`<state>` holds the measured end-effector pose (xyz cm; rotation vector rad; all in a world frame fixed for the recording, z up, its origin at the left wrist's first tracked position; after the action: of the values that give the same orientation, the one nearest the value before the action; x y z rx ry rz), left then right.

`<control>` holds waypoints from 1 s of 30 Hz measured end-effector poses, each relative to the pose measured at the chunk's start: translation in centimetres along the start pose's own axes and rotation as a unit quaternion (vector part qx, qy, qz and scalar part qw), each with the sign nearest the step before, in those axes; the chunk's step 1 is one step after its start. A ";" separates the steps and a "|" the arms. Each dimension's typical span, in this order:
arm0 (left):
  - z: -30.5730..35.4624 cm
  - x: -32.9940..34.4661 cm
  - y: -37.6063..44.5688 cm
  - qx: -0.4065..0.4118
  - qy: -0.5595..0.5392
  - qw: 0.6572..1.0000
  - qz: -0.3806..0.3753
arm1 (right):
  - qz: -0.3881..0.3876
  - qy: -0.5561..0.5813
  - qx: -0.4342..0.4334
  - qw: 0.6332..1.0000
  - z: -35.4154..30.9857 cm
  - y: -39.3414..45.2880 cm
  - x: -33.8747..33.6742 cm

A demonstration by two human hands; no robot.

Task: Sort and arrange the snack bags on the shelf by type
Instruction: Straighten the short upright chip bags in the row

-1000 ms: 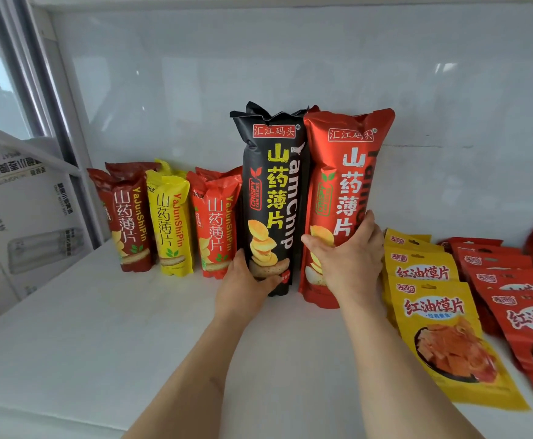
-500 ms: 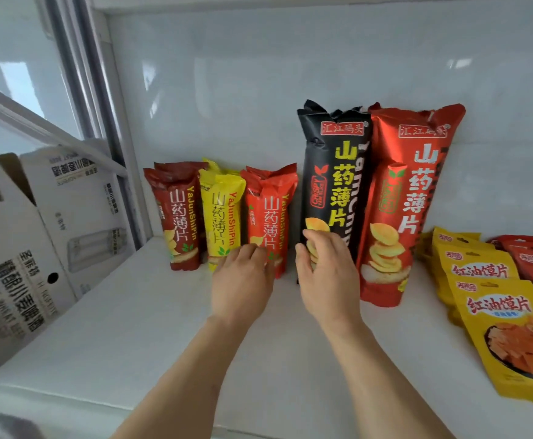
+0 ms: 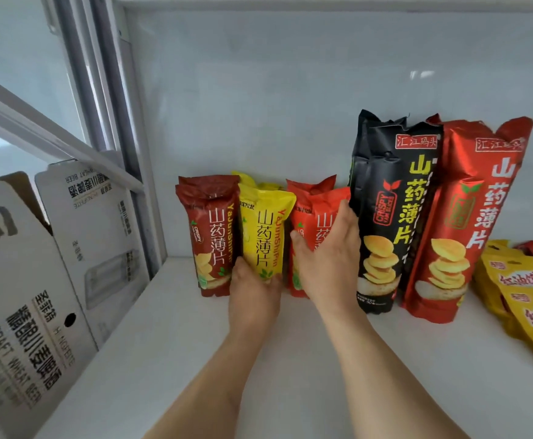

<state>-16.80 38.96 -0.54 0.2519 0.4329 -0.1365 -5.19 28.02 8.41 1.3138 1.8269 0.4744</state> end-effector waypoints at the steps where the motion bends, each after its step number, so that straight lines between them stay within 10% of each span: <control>1: -0.5 0.3 0.4 -0.010 -0.005 1.000 -0.008 | 0.005 0.007 0.013 1.000 0.0 0.3 0.1; 30: -1.5 0.3 1.1 -0.017 0.073 0.997 0.019 | -0.038 0.068 0.118 0.990 3.4 0.4 3.1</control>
<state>-16.95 40.44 -1.74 0.2383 0.5755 -0.0734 -2.66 30.48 5.36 1.3909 2.0901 0.3213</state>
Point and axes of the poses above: each hand's wrist, its own y-axis towards the middle knuckle, its own x-axis out of the palm, z = x × y, the point moved 7 cm from there along y, towards the middle knuckle, and after that the axes turned 4 degrees about -x, right-handed, at the moved point
